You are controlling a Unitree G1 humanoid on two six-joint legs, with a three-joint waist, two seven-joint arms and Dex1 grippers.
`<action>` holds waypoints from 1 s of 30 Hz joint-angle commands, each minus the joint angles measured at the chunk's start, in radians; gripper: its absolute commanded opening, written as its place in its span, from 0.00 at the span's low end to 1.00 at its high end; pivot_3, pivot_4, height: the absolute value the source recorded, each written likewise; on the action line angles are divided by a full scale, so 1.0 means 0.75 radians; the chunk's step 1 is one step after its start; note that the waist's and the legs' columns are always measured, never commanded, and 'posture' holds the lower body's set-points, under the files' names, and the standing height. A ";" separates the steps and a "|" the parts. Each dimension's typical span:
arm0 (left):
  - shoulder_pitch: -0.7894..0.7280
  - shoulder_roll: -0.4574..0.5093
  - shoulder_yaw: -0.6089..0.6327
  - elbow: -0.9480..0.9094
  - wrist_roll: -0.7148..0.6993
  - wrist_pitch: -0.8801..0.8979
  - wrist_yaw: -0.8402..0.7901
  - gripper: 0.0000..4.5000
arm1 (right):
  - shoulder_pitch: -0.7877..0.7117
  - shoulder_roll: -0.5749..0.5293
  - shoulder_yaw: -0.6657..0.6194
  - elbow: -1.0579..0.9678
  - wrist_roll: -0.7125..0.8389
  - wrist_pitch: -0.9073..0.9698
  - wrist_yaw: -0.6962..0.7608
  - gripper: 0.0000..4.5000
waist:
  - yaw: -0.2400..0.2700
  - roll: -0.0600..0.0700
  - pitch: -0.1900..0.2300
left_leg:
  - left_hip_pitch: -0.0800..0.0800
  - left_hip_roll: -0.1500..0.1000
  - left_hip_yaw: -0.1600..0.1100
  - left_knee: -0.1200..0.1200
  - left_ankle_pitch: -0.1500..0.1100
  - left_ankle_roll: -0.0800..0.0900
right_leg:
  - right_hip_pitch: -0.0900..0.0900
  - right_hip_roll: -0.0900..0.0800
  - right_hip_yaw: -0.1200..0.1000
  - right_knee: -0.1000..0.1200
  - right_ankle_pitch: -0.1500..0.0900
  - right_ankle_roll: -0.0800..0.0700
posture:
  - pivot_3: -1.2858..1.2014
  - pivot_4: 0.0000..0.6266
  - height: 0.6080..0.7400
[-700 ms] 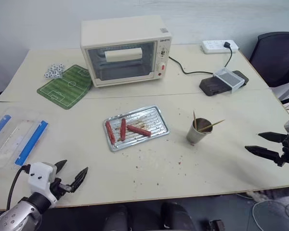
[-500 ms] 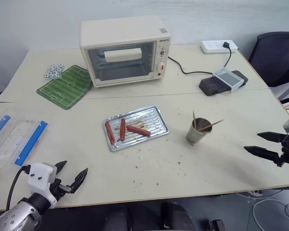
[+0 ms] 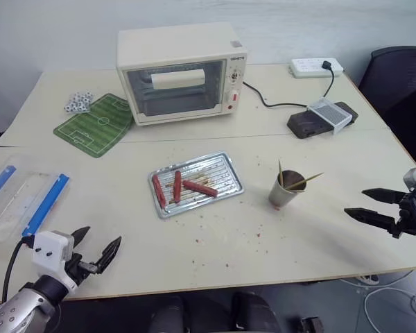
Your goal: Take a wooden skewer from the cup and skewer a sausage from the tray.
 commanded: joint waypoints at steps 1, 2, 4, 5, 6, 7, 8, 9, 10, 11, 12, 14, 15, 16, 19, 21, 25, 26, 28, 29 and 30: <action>-0.083 0.064 0.030 -0.071 -0.176 0.099 -0.027 1.00 | -0.008 0.052 -0.057 -0.103 0.086 0.057 -0.055 1.00 | 0.001 0.000 0.000 | 0.000 0.000 0.000 0.000 0.000 0.000 | 0.000 0.000 0.000 0.000 0.000 0.000 | 0.52 0.24 1.00; -0.117 0.100 0.012 -0.095 -0.217 0.138 -0.044 1.00 | -0.016 0.073 -0.066 -0.132 0.114 0.082 -0.075 1.00 | 0.001 0.000 0.000 | 0.000 0.000 -0.001 0.000 0.000 0.000 | 0.001 0.000 0.000 0.000 0.000 0.000 | 0.52 0.24 1.00; -0.178 0.170 -0.023 -0.128 -0.254 0.179 -0.077 1.00 | -0.038 0.105 -0.088 -0.177 0.185 0.138 -0.108 0.96 | 0.000 0.000 0.000 | 0.000 0.000 -0.002 0.000 0.001 -0.001 | 0.002 -0.002 -0.001 0.001 0.000 0.000 | 0.52 0.24 1.00; -0.204 0.196 -0.032 -0.137 -0.269 0.190 -0.087 1.00 | -0.050 0.117 -0.102 -0.192 0.218 0.163 -0.123 0.92 | -0.001 0.001 0.000 | 0.001 0.000 -0.002 0.000 0.001 -0.001 | 0.002 -0.002 -0.001 0.001 0.000 0.000 | 0.52 0.24 1.00; -0.234 0.219 -0.036 -0.142 -0.289 0.203 -0.094 1.00 | -0.065 0.128 -0.117 -0.206 0.255 0.195 -0.144 0.87 | -0.001 0.001 0.000 | 0.001 0.000 -0.002 0.000 0.001 -0.001 | 0.002 -0.002 -0.001 0.001 0.000 0.000 | 0.52 0.24 1.00; -0.258 0.239 -0.038 -0.146 -0.306 0.210 -0.102 1.00 | -0.076 0.133 -0.127 -0.220 0.284 0.218 -0.160 0.80 | -0.001 0.001 0.000 | 0.001 0.000 -0.002 0.000 0.001 -0.001 | 0.002 -0.002 -0.001 0.001 0.000 0.000 | 0.52 0.24 1.00; -0.282 0.258 -0.039 -0.153 -0.326 0.215 -0.116 1.00 | -0.085 0.137 -0.134 -0.240 0.310 0.241 -0.178 0.73 | -0.002 0.001 0.000 | 0.001 0.000 -0.002 0.000 0.001 -0.001 | 0.002 -0.001 -0.001 0.001 0.000 0.000 | 0.52 0.24 1.00; -0.298 0.274 -0.040 -0.159 -0.343 0.220 -0.130 1.00 | -0.091 0.139 -0.137 -0.256 0.328 0.258 -0.194 0.65 | -0.003 0.001 0.000 | 0.001 0.000 -0.002 0.000 0.001 -0.001 | 0.002 0.000 -0.001 0.001 0.000 0.000 | 0.52 0.24 1.00; -0.312 0.295 -0.045 -0.168 -0.351 0.227 -0.141 1.00 | -0.099 0.144 -0.138 -0.272 0.342 0.274 -0.217 0.57 | -0.003 0.001 0.000 | 0.001 0.000 -0.002 0.000 0.001 -0.002 | 0.002 0.001 -0.001 0.001 0.000 0.000 | 0.52 0.24 1.00; -0.329 0.319 -0.054 -0.178 -0.360 0.239 -0.149 1.00 | -0.109 0.151 -0.140 -0.285 0.361 0.292 -0.243 0.51 | -0.003 0.001 0.000 | 0.001 0.000 -0.002 0.000 0.001 -0.002 | 0.002 0.003 -0.001 0.001 0.000 0.000 | 0.52 0.24 1.00; -0.350 0.337 -0.063 -0.187 -0.369 0.253 -0.145 1.00 | -0.119 0.161 -0.144 -0.297 0.383 0.308 -0.265 0.51 | -0.002 0.001 0.000 | 0.001 0.001 -0.002 0.000 0.001 -0.002 | 0.002 0.004 -0.001 0.001 0.000 0.000 | 0.52 0.24 1.00; -0.400 0.368 -0.079 -0.204 -0.396 0.277 -0.137 1.00 | -0.139 0.180 -0.150 -0.319 0.429 0.338 -0.301 0.51 | -0.002 0.001 0.000 | 0.001 0.000 -0.002 0.000 0.001 -0.002 | 0.002 0.005 0.000 0.001 0.000 0.000 | 0.52 0.24 1.00; -0.428 0.380 -0.088 -0.210 -0.416 0.289 -0.138 1.00 | -0.151 0.190 -0.152 -0.327 0.452 0.352 -0.320 0.51 | -0.001 0.001 0.000 | 0.001 0.000 -0.002 0.000 0.001 -0.002 | 0.003 0.005 0.000 0.001 0.000 0.000 | 0.52 0.24 1.00; -0.459 0.391 -0.100 -0.215 -0.432 0.301 -0.138 1.00 | -0.163 0.200 -0.149 -0.336 0.471 0.363 -0.339 0.51 | 0.000 0.001 0.000 | 0.001 0.000 -0.002 0.000 0.001 -0.002 | 0.003 0.005 0.000 0.001 0.000 0.000 | 0.52 0.24 1.00; -0.544 0.408 -0.140 -0.210 -0.465 0.328 -0.134 1.00 | -0.189 0.225 -0.129 -0.356 0.511 0.381 -0.379 0.51 | 0.001 0.001 0.000 | 0.001 -0.001 -0.002 0.000 0.001 -0.002 | 0.003 0.004 0.000 0.001 0.000 0.001 | 0.52 0.24 1.00; -0.601 0.418 -0.170 -0.196 -0.484 0.343 -0.138 1.00 | -0.204 0.246 -0.110 -0.368 0.536 0.391 -0.405 0.51 | 0.001 0.001 0.000 | 0.001 0.000 -0.002 0.000 0.001 -0.002 | 0.004 0.005 0.000 0.001 0.000 0.001 | 0.52 0.24 1.00; -0.756 0.428 -0.242 -0.163 -0.510 0.378 -0.137 1.00 | -0.244 0.299 -0.036 -0.366 0.520 0.370 -0.459 0.51 | 0.001 0.001 0.000 | 0.002 0.000 -0.002 0.000 0.002 -0.003 | 0.004 0.007 0.000 0.001 0.001 0.001 | 0.52 0.24 1.00; -0.795 0.432 -0.256 -0.162 -0.516 0.388 -0.135 1.00 | -0.252 0.310 -0.023 -0.359 0.514 0.364 -0.469 0.51 | 0.001 0.001 0.000 | 0.001 0.000 -0.002 0.001 0.002 -0.003 | 0.004 0.008 0.001 0.001 0.001 0.002 | 0.52 0.24 1.00; -0.845 0.439 -0.270 -0.162 -0.528 0.406 -0.128 1.00 | -0.260 0.328 -0.007 -0.350 0.508 0.355 -0.485 0.51 | 0.001 0.001 0.000 | 0.002 0.000 -0.002 0.001 0.003 -0.004 | 0.004 0.011 0.003 0.001 0.001 0.002 | 0.52 0.24 1.00; -0.859 0.442 -0.274 -0.161 -0.532 0.412 -0.124 1.00 | -0.261 0.333 -0.002 -0.348 0.506 0.352 -0.492 0.51 | 0.001 0.001 0.000 | 0.002 0.000 -0.001 0.001 0.003 -0.004 | 0.004 0.012 0.004 0.000 0.001 0.002 | 0.52 0.24 1.00; -0.868 0.444 -0.277 -0.161 -0.530 0.415 -0.125 1.00 | -0.258 0.337 -0.002 -0.347 0.507 0.351 -0.502 0.51 | 0.001 0.001 0.000 | 0.001 0.001 -0.001 0.001 0.003 -0.005 | 0.004 0.013 0.005 0.000 0.001 0.002 | 0.52 0.24 1.00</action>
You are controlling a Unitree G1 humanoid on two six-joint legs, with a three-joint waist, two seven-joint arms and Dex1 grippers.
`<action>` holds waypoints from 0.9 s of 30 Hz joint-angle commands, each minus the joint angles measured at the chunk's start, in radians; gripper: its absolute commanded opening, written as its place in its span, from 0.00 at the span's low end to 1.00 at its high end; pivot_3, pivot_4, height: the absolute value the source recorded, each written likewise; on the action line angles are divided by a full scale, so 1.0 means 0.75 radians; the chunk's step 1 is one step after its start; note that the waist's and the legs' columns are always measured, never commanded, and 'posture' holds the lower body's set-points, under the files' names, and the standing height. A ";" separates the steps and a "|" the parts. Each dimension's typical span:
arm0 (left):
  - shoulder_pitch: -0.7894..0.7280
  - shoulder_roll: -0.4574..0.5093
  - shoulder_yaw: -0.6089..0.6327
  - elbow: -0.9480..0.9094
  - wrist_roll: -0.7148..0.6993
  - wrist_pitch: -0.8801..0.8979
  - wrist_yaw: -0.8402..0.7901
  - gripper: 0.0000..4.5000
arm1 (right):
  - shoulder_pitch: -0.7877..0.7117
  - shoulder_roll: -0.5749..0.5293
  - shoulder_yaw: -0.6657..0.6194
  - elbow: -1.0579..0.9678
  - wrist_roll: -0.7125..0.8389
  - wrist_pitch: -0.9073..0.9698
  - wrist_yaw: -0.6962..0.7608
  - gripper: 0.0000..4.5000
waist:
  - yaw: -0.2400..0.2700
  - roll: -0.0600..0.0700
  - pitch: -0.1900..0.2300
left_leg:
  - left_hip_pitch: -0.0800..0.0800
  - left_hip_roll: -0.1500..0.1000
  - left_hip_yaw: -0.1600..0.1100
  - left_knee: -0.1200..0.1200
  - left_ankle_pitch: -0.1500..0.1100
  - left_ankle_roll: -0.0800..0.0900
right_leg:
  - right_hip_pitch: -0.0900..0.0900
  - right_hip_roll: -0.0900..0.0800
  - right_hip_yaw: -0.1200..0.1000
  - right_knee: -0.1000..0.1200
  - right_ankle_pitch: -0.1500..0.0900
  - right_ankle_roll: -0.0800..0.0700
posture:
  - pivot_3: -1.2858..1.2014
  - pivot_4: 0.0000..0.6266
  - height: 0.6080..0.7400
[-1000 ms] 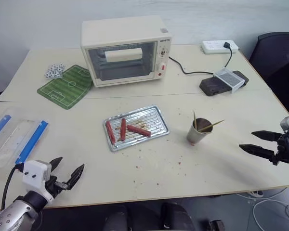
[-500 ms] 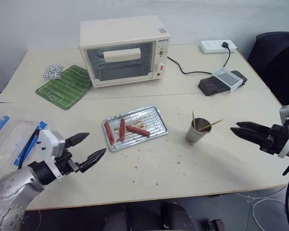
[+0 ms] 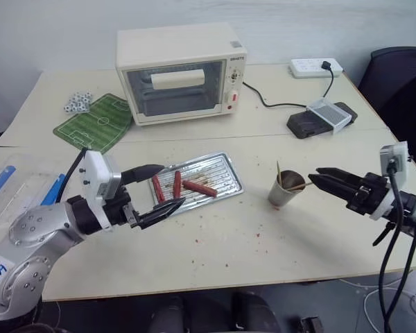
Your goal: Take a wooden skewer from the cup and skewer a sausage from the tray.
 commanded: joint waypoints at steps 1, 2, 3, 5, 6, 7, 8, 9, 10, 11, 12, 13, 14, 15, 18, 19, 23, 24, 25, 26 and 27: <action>-0.026 0.020 -0.005 -0.005 -0.024 0.008 0.003 1.00 | -0.011 0.005 -0.018 -0.020 0.002 -0.030 -0.028 0.51 | 0.000 0.000 0.000 | 0.000 0.000 0.000 0.000 0.000 0.000 | 0.000 0.000 0.000 0.000 0.000 0.000 | 0.52 0.24 1.00; -0.028 0.024 -0.005 -0.007 -0.020 0.009 0.001 1.00 | 0.002 0.001 -0.031 -0.029 0.009 -0.029 -0.033 0.51 | 0.000 0.000 0.000 | 0.000 0.000 0.000 0.000 0.000 0.000 | 0.000 0.001 0.000 0.000 0.000 0.000 | 0.52 0.24 1.00; -0.033 0.025 -0.005 -0.008 -0.023 0.014 0.004 1.00 | 0.013 -0.003 -0.059 -0.040 0.031 -0.020 -0.042 0.51 | 0.000 0.000 0.000 | 0.000 0.000 0.000 0.000 0.000 -0.001 | 0.000 0.002 0.000 0.000 0.000 0.000 | 0.52 0.24 1.00; -0.041 0.028 -0.003 -0.011 -0.030 0.023 0.012 1.00 | 0.020 -0.012 -0.125 -0.057 0.098 0.010 -0.066 0.51 | 0.000 0.000 0.000 | 0.000 0.001 0.000 0.000 0.001 -0.001 | 0.000 0.003 0.000 -0.001 0.000 0.000 | 0.52 0.24 1.00; -0.043 0.029 -0.003 -0.012 -0.033 0.027 0.015 1.00 | 0.021 -0.017 -0.154 -0.061 0.131 0.024 -0.078 0.51 | 0.000 0.000 0.000 | 0.000 0.001 0.000 0.000 0.001 -0.001 | 0.000 0.003 0.001 -0.001 0.000 0.000 | 0.52 0.24 1.00; -0.046 0.030 -0.002 -0.014 -0.035 0.031 0.018 1.00 | 0.021 -0.024 -0.183 -0.064 0.163 0.037 -0.093 0.51 | 0.000 0.000 0.000 | 0.000 0.001 0.000 0.000 0.001 -0.001 | 0.000 0.003 0.001 -0.001 0.000 0.000 | 0.52 0.24 1.00; -0.047 0.030 -0.001 -0.015 -0.037 0.035 0.021 1.00 | 0.023 -0.028 -0.202 -0.067 0.186 0.047 -0.105 0.51 | 0.000 0.000 0.000 | 0.000 0.001 0.000 0.000 0.001 -0.001 | 0.000 0.003 0.001 -0.001 0.000 0.000 | 0.52 0.24 1.00; -0.055 0.030 -0.005 -0.016 -0.038 0.040 0.026 1.00 | 0.035 -0.041 -0.241 -0.073 0.223 0.067 -0.116 0.51 | 0.000 0.000 0.000 | 0.000 0.001 0.000 0.000 0.001 -0.001 | 0.000 0.003 0.001 -0.001 0.000 0.000 | 0.52 0.24 1.00; -0.064 0.028 -0.009 -0.016 -0.040 0.046 0.032 1.00 | 0.047 -0.050 -0.270 -0.078 0.252 0.084 -0.128 0.51 | 0.001 0.000 0.000 | 0.000 0.001 0.000 0.000 0.001 -0.001 | 0.000 0.002 0.001 0.000 0.000 0.000 | 0.52 0.24 1.00; -0.072 0.027 -0.012 -0.015 -0.041 0.050 0.036 1.00 | 0.062 -0.057 -0.294 -0.085 0.277 0.097 -0.138 0.51 | 0.003 0.000 0.000 | 0.000 0.002 0.000 0.000 0.001 -0.001 | 0.000 0.003 0.001 -0.001 0.000 0.000 | 0.52 0.24 1.00; -0.080 0.025 -0.016 -0.014 -0.042 0.054 0.038 1.00 | 0.080 -0.063 -0.313 -0.092 0.296 0.109 -0.145 0.51 | 0.004 0.000 0.000 | 0.000 0.002 0.000 0.000 0.001 -0.001 | 0.000 0.003 0.001 -0.001 0.000 0.000 | 0.52 0.24 1.00; -0.084 0.024 -0.017 -0.014 -0.043 0.056 0.040 1.00 | 0.093 -0.067 -0.323 -0.098 0.310 0.114 -0.151 0.51 | 0.004 0.000 0.000 | 0.000 0.002 -0.001 0.000 0.001 -0.001 | 0.000 0.002 0.001 -0.001 0.000 0.000 | 0.52 0.24 1.00; -0.089 0.023 -0.018 -0.013 -0.044 0.057 0.042 1.00 | 0.110 -0.070 -0.334 -0.105 0.322 0.119 -0.155 0.51 | 0.003 0.000 0.000 | 0.000 0.002 -0.001 0.000 0.001 -0.001 | 0.001 0.003 0.001 -0.001 0.000 0.000 | 0.52 0.24 1.00; -0.101 0.020 -0.023 -0.008 -0.049 0.059 0.044 1.00 | 0.140 -0.060 -0.346 -0.118 0.334 0.123 -0.166 0.51 | 0.003 0.000 0.000 | 0.000 0.002 0.000 0.000 0.001 -0.001 | 0.001 0.003 0.001 -0.001 0.000 0.000 | 0.52 0.24 1.00; -0.149 0.007 -0.049 0.018 -0.049 0.058 0.042 1.00 | 0.200 0.047 -0.331 -0.153 0.391 0.097 -0.256 0.51 | 0.004 -0.001 0.000 | 0.000 0.001 0.000 0.000 0.001 -0.001 | 0.001 0.003 0.001 -0.001 0.000 0.000 | 0.52 0.24 1.00; -0.160 0.005 -0.057 0.026 -0.045 0.057 0.041 1.00 | 0.208 0.089 -0.313 -0.167 0.402 0.081 -0.293 0.51 | 0.004 -0.001 0.000 | 0.001 0.001 -0.001 0.000 0.001 -0.002 | 0.002 0.004 0.001 -0.001 0.000 0.000 | 0.52 0.24 1.00; -0.188 -0.005 -0.084 0.041 -0.031 0.048 0.038 1.00 | 0.235 0.228 -0.249 -0.248 0.435 0.026 -0.417 0.51 | -0.002 -0.001 0.000 | 0.001 0.001 0.000 0.000 0.002 -0.002 | 0.002 0.004 0.002 0.000 0.000 0.000 | 0.52 0.24 1.00; -0.195 -0.009 -0.090 0.042 -0.029 0.047 0.040 1.00 | 0.235 0.254 -0.247 -0.257 0.455 0.014 -0.448 0.51 | -0.002 -0.001 0.000 | 0.002 0.002 0.000 0.000 0.002 -0.002 | 0.002 0.004 0.002 0.000 0.000 0.000 | 0.52 0.24 1.00; -0.200 -0.011 -0.093 0.043 -0.028 0.046 0.042 1.00 | 0.235 0.269 -0.245 -0.262 0.471 0.005 -0.472 0.51 | -0.001 0.000 0.000 | 0.001 0.002 0.000 0.000 0.002 -0.003 | 0.002 0.005 0.002 0.000 0.000 0.000 | 0.52 0.24 1.00; -0.209 -0.015 -0.099 0.045 -0.027 0.045 0.045 1.00 | 0.236 0.289 -0.237 -0.266 0.480 -0.008 -0.497 0.51 | 0.000 0.000 0.000 | 0.001 0.002 -0.001 0.000 0.002 -0.003 | 0.002 0.004 0.002 0.000 0.000 0.000 | 0.52 0.24 1.00; -0.216 -0.018 -0.105 0.046 -0.025 0.044 0.047 1.00 | 0.238 0.304 -0.225 -0.269 0.480 -0.021 -0.515 0.51 | 0.000 0.000 0.000 | 0.001 0.002 -0.001 0.000 0.002 -0.003 | 0.002 0.004 0.002 0.000 0.000 0.000 | 0.52 0.24 1.00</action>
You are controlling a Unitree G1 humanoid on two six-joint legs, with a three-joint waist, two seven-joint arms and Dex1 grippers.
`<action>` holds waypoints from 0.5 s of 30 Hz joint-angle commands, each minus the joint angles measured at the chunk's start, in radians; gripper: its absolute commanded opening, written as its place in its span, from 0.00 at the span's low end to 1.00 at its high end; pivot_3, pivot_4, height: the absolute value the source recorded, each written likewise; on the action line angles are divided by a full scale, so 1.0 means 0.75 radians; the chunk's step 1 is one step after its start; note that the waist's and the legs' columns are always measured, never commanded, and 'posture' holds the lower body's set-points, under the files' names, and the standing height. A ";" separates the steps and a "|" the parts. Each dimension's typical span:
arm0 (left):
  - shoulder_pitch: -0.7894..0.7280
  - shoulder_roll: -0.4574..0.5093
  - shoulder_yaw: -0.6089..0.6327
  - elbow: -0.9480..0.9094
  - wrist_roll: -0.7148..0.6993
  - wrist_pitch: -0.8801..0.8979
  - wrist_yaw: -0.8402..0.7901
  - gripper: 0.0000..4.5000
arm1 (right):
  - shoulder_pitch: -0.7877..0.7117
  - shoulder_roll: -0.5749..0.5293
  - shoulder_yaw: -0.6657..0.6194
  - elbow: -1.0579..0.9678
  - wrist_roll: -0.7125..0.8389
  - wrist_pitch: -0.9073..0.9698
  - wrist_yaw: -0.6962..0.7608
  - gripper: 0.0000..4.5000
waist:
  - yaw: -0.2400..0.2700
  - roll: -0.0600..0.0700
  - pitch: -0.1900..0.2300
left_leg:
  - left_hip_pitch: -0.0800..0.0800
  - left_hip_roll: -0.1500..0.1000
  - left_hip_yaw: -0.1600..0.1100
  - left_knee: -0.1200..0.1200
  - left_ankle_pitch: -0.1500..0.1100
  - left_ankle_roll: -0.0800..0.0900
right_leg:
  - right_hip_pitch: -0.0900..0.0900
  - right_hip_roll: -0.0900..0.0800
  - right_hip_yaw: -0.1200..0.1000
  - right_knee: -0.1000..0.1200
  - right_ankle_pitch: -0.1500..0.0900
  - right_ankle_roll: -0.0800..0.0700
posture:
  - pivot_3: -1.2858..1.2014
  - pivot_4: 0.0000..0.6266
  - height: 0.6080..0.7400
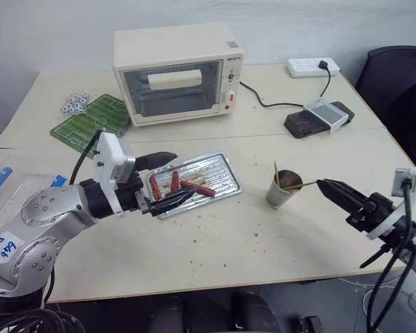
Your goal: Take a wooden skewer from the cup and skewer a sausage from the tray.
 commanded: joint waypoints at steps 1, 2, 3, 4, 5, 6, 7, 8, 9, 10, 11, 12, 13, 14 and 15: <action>-0.035 -0.009 0.000 0.000 0.001 -0.024 0.006 1.00 | -0.001 0.041 0.009 -0.055 0.047 -0.076 -0.074 0.51 | 0.000 0.000 0.000 | 0.000 0.000 0.000 0.000 0.000 0.000 | 0.000 0.000 0.000 0.000 0.000 0.000 | 0.52 0.24 1.00; -0.038 -0.011 -0.004 0.001 0.004 -0.026 0.004 1.00 | -0.001 0.051 0.024 -0.054 0.043 -0.088 -0.085 0.51 | 0.001 0.000 0.000 | 0.000 0.000 0.000 0.000 0.000 0.000 | 0.000 0.000 0.000 0.000 0.000 0.000 | 0.52 0.24 1.00; -0.041 -0.011 -0.007 0.003 0.007 -0.028 0.002 1.00 | -0.001 0.058 0.039 -0.052 0.037 -0.099 -0.091 0.51 | 0.001 0.000 0.000 | 0.000 0.000 0.000 0.000 0.000 0.000 | 0.000 -0.001 0.000 0.000 0.000 0.000 | 0.52 0.24 1.00; -0.044 -0.010 -0.009 0.007 0.012 -0.030 -0.003 1.00 | -0.001 0.063 0.052 -0.049 0.034 -0.110 -0.097 0.51 | 0.001 0.000 0.000 | 0.000 0.000 0.000 0.000 0.000 0.000 | 0.000 0.000 0.000 0.000 0.000 0.000 | 0.52 0.24 1.00; -0.048 -0.009 -0.010 0.012 0.017 -0.034 -0.008 1.00 | 0.003 0.066 0.066 -0.047 0.025 -0.120 -0.099 0.51 | 0.001 0.000 0.000 | 0.000 0.000 0.000 0.000 0.000 0.000 | 0.000 0.000 0.000 0.000 0.000 0.000 | 0.52 0.24 1.00; -0.052 -0.007 -0.010 0.018 0.021 -0.037 -0.012 1.00 | 0.008 0.067 0.079 -0.046 0.018 -0.130 -0.100 0.51 | 0.001 0.000 0.000 | 0.000 0.000 0.000 0.000 0.000 0.000 | 0.000 0.000 0.000 0.000 0.000 0.000 | 0.52 0.24 1.00; -0.056 -0.006 -0.009 0.023 0.024 -0.039 -0.015 1.00 | 0.013 0.067 0.088 -0.046 0.015 -0.137 -0.101 0.51 | 0.001 0.000 0.000 | 0.000 0.000 0.000 0.000 0.000 0.000 | 0.000 0.000 0.000 0.000 0.000 0.000 | 0.52 0.24 1.00; -0.057 -0.006 -0.009 0.025 0.025 -0.040 -0.017 1.00 | 0.018 0.066 0.094 -0.047 0.014 -0.144 -0.101 0.51 | 0.001 0.000 0.000 | 0.000 0.000 0.000 0.000 0.000 0.000 | 0.000 0.000 0.000 0.000 0.000 0.000 | 0.52 0.24 1.00; -0.059 -0.006 -0.007 0.029 0.028 -0.043 -0.019 1.00 | 0.024 0.069 0.100 -0.047 0.019 -0.151 -0.106 0.51 | 0.001 0.000 0.000 | 0.000 -0.001 0.000 0.000 0.000 0.000 | 0.000 0.000 0.000 0.000 0.000 0.000 | 0.52 0.24 1.00; -0.060 -0.006 -0.007 0.031 0.030 -0.045 -0.020 1.00 | 0.028 0.070 0.103 -0.046 0.023 -0.158 -0.109 0.51 | 0.002 0.000 0.000 | 0.000 -0.001 0.000 0.000 0.000 0.000 | 0.000 0.000 0.000 0.000 0.000 0.000 | 0.52 0.24 1.00; -0.061 -0.006 -0.007 0.032 0.032 -0.047 -0.021 1.00 | 0.031 0.075 0.109 -0.045 0.025 -0.164 -0.112 0.51 | 0.002 0.000 0.000 | 0.000 0.000 0.000 0.000 0.000 0.000 | 0.000 0.000 0.000 -0.001 0.000 0.000 | 0.52 0.24 1.00; -0.060 -0.007 -0.006 0.031 0.033 -0.047 -0.021 1.00 | 0.034 0.077 0.112 -0.045 0.027 -0.171 -0.114 0.51 | 0.001 0.000 0.000 | 0.000 0.000 0.000 0.000 0.000 0.000 | 0.000 0.000 0.000 -0.001 0.000 0.000 | 0.52 0.24 1.00; -0.058 -0.008 -0.005 0.031 0.035 -0.050 -0.023 1.00 | 0.036 0.078 0.117 -0.045 0.029 -0.176 -0.116 0.51 | 0.001 0.000 0.000 | 0.000 0.000 0.000 0.000 0.000 0.000 | 0.000 0.000 0.000 -0.001 0.000 0.000 | 0.52 0.24 1.00; -0.055 -0.009 -0.004 0.030 0.036 -0.052 -0.024 1.00 | 0.036 0.081 0.125 -0.043 0.027 -0.182 -0.117 0.51 | 0.001 0.000 0.000 | 0.000 0.000 0.000 0.000 0.000 0.000 | 0.000 0.000 0.000 -0.001 0.000 0.000 | 0.52 0.24 1.00; -0.053 -0.010 -0.004 0.029 0.036 -0.054 -0.025 1.00 | 0.035 0.085 0.134 -0.041 0.022 -0.187 -0.118 0.51 | 0.001 0.000 0.000 | 0.000 0.000 0.000 0.000 0.000 0.000 | 0.000 0.000 0.000 -0.001 0.000 0.000 | 0.52 0.24 1.00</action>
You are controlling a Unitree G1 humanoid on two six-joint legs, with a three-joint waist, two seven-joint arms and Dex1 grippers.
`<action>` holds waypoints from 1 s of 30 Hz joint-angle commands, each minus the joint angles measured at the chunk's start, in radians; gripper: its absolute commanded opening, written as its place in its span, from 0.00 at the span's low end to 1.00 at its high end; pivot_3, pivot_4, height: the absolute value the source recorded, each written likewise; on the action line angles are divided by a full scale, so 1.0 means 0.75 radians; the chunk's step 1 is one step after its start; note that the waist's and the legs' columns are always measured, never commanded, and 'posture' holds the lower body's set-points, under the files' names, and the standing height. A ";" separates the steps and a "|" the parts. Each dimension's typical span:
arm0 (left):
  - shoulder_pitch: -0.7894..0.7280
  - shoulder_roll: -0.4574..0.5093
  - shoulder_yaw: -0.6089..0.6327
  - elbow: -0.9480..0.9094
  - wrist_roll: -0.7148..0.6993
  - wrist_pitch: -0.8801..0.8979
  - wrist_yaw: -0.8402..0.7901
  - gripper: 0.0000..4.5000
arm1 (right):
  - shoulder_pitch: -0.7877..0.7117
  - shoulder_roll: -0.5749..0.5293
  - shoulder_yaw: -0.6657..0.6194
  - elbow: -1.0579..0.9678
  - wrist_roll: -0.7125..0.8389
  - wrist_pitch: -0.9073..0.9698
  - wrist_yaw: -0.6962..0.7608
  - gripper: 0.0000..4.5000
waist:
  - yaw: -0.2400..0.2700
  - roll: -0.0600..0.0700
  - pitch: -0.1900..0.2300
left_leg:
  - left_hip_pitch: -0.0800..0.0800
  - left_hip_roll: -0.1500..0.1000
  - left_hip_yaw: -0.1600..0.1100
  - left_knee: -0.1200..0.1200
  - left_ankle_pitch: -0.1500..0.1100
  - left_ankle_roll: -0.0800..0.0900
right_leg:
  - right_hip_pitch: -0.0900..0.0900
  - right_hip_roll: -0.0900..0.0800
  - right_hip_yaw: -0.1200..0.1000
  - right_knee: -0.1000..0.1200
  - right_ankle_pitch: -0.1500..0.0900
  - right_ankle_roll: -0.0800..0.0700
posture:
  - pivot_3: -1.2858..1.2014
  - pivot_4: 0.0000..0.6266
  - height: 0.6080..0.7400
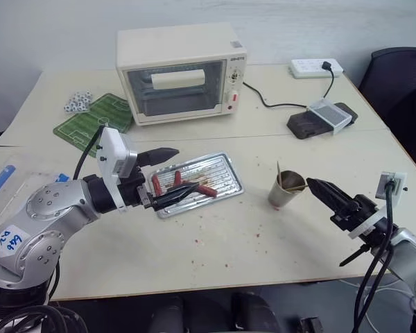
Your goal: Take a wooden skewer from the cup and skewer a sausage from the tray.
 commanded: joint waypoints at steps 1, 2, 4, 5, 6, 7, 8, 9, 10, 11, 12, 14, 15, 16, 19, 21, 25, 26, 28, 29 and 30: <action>-0.013 0.000 0.012 -0.020 0.008 -0.038 -0.012 1.00 | -0.001 0.013 0.024 -0.034 0.011 -0.046 -0.005 0.51 | 0.000 0.000 0.000 | 0.000 0.000 0.000 0.000 0.000 0.000 | 0.000 0.000 0.000 0.000 0.000 0.000 | 0.52 0.24 1.00; -0.012 -0.001 0.012 -0.021 0.008 -0.038 -0.012 1.00 | -0.001 0.016 0.036 -0.034 0.004 -0.053 -0.006 0.51 | -0.001 0.000 0.000 | 0.000 0.000 0.000 0.000 0.000 0.000 | 0.000 0.000 0.000 0.000 0.000 0.000 | 0.52 0.24 1.00; -0.015 -0.001 0.011 -0.019 0.009 -0.041 -0.011 1.00 | -0.002 0.019 0.054 -0.034 -0.002 -0.065 -0.009 0.51 | 0.000 0.000 0.000 | 0.000 0.000 0.000 0.000 0.000 0.000 | 0.000 0.000 0.000 0.000 0.000 0.000 | 0.52 0.24 1.00; -0.018 -0.002 0.010 -0.018 0.008 -0.040 -0.011 1.00 | -0.002 0.019 0.059 -0.033 -0.004 -0.069 -0.010 0.51 | 0.000 0.000 0.000 | 0.000 0.000 0.000 0.000 0.000 0.000 | 0.000 0.000 0.000 0.000 0.000 0.000 | 0.52 0.24 1.00; -0.021 -0.002 0.009 -0.015 0.009 -0.040 -0.010 1.00 | -0.006 0.021 0.067 -0.032 -0.005 -0.074 -0.012 0.51 | 0.000 0.000 0.000 | 0.000 0.000 0.000 0.000 0.000 0.000 | 0.000 0.000 0.000 0.000 0.000 0.000 | 0.52 0.24 1.00; -0.024 -0.003 0.009 -0.012 0.009 -0.041 -0.010 1.00 | -0.014 0.025 0.080 -0.029 -0.007 -0.079 -0.015 0.51 | 0.000 0.000 0.000 | 0.000 0.000 0.000 0.000 0.000 0.000 | 0.000 0.000 0.000 0.000 0.000 0.000 | 0.52 0.24 1.00; -0.026 -0.003 0.008 -0.010 0.010 -0.041 -0.011 1.00 | -0.021 0.029 0.092 -0.025 -0.010 -0.084 -0.018 0.51 | 0.000 0.000 0.000 | 0.000 0.000 0.000 0.000 0.000 0.000 | 0.000 0.000 0.000 0.000 0.000 0.000 | 0.52 0.24 1.00; -0.027 -0.004 0.008 -0.007 0.013 -0.043 -0.013 1.00 | -0.029 0.032 0.103 -0.021 -0.015 -0.090 -0.020 0.51 | 0.000 0.000 0.000 | 0.000 0.000 0.000 0.000 0.000 0.000 | 0.000 0.000 0.000 0.000 0.000 0.000 | 0.52 0.24 1.00; -0.027 -0.004 0.007 -0.005 0.015 -0.045 -0.016 1.00 | -0.037 0.037 0.111 -0.017 -0.019 -0.096 -0.023 0.51 | 0.000 0.000 0.000 | 0.000 0.000 0.000 0.000 0.000 0.000 | 0.000 0.000 0.000 0.000 0.000 0.000 | 0.52 0.24 1.00; -0.028 -0.005 0.007 -0.002 0.018 -0.047 -0.018 1.00 | -0.048 0.048 0.118 -0.012 -0.020 -0.105 -0.027 0.51 | -0.001 0.000 0.000 | 0.000 0.000 0.000 0.000 0.000 0.000 | 0.000 0.000 0.000 0.000 0.000 0.000 | 0.52 0.24 1.00; -0.028 -0.005 0.006 0.000 0.021 -0.049 -0.020 1.00 | -0.057 0.058 0.125 -0.007 -0.022 -0.112 -0.034 0.51 | -0.001 0.000 0.000 | 0.000 0.000 0.000 0.000 0.000 0.000 | 0.000 0.000 0.000 0.000 0.000 0.000 | 0.52 0.24 1.00; -0.029 -0.005 0.007 0.005 0.026 -0.053 -0.026 1.00 | -0.072 0.062 0.146 0.000 -0.035 -0.119 -0.034 0.47 | -0.001 0.000 0.000 | 0.000 0.000 0.000 0.000 0.000 0.000 | 0.000 0.000 0.000 0.000 0.000 0.000 | 0.52 0.24 1.00; -0.029 -0.005 0.007 0.006 0.028 -0.054 -0.027 1.00 | -0.076 0.064 0.150 0.002 -0.035 -0.119 -0.034 0.42 | -0.001 0.000 0.000 | 0.000 0.000 0.000 0.000 0.000 0.000 | 0.000 0.000 0.000 0.000 0.000 0.000 | 0.52 0.24 1.00; -0.028 -0.004 0.007 0.007 0.031 -0.057 -0.031 1.00 | -0.080 0.071 0.152 0.004 -0.031 -0.121 -0.036 0.37 | -0.001 0.000 0.000 | 0.000 0.000 0.000 0.000 0.000 0.000 | 0.000 0.000 0.000 0.000 0.000 0.000 | 0.52 0.24 1.00; -0.024 -0.003 0.008 0.012 0.037 -0.063 -0.043 1.00 | -0.087 0.077 0.159 0.006 -0.037 -0.131 -0.037 0.16 | -0.001 0.000 0.000 | 0.000 0.001 0.000 0.000 0.000 0.000 | 0.000 0.000 0.000 0.000 0.000 0.000 | 0.52 0.24 1.00; -0.025 -0.003 0.008 0.016 0.039 -0.065 -0.047 1.00 | -0.092 0.076 0.163 0.012 -0.045 -0.141 -0.036 0.09 | 0.000 0.000 0.000 | 0.000 0.001 0.000 0.000 0.000 0.000 | 0.000 0.000 0.000 0.000 0.000 0.000 | 0.52 0.24 1.00; -0.024 -0.004 0.007 0.024 0.044 -0.072 -0.057 1.00 | -0.100 0.072 0.166 0.024 -0.055 -0.151 -0.029 0.09 | -0.001 0.000 0.000 | 0.000 0.001 0.000 0.000 0.000 0.000 | 0.000 0.000 0.000 0.000 0.000 0.000 | 0.52 0.24 1.00; -0.024 -0.005 0.006 0.025 0.045 -0.073 -0.059 1.00 | -0.102 0.071 0.166 0.027 -0.058 -0.153 -0.028 0.09 | -0.001 0.000 0.000 | 0.000 0.001 0.000 0.000 0.000 0.000 | 0.000 0.000 0.000 0.000 0.000 0.000 | 0.52 0.24 1.00; -0.025 -0.009 0.005 0.027 0.047 -0.076 -0.063 1.00 | -0.109 0.061 0.164 0.036 -0.063 -0.156 -0.022 0.09 | -0.001 0.000 0.000 | 0.000 0.001 0.000 0.000 0.000 0.000 | 0.000 0.000 0.000 0.000 0.000 0.000 | 0.52 0.24 1.00; -0.025 -0.011 0.005 0.028 0.048 -0.077 -0.064 1.00 | -0.113 0.056 0.164 0.039 -0.064 -0.157 -0.017 0.09 | -0.001 0.000 0.000 | 0.000 0.001 0.000 0.000 0.000 0.000 | 0.000 0.000 0.000 0.000 0.000 0.000 | 0.52 0.24 1.00; -0.025 -0.013 0.005 0.029 0.051 -0.079 -0.065 1.00 | -0.116 0.052 0.164 0.042 -0.064 -0.158 -0.014 0.09 | -0.001 0.000 0.000 | 0.000 0.001 0.000 0.000 0.000 0.000 | 0.000 0.000 0.000 0.000 0.000 0.000 | 0.52 0.24 1.00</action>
